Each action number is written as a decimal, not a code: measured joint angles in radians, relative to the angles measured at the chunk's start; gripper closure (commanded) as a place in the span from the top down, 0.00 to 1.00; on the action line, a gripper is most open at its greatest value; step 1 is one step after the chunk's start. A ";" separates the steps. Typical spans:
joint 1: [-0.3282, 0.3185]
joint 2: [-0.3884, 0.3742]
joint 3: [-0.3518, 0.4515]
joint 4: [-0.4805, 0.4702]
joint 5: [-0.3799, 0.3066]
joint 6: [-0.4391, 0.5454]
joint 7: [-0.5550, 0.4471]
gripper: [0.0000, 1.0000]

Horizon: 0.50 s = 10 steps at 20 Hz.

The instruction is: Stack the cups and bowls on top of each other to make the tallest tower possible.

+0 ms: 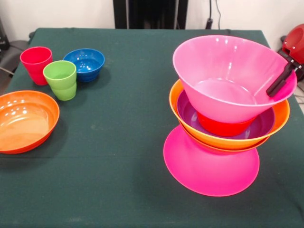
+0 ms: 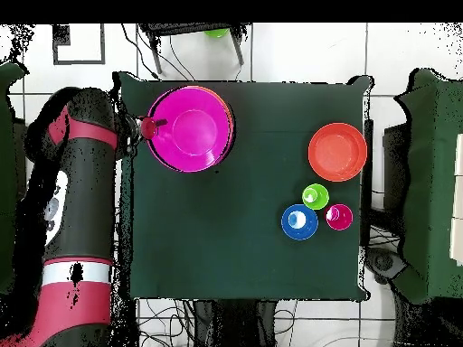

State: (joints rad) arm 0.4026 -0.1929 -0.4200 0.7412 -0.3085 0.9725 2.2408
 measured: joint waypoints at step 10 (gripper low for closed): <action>-0.001 0.000 -0.001 0.000 0.025 0.000 0.000 1.00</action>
State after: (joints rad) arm 0.4012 -0.1932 -0.4213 0.7416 -0.2834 0.9725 2.2408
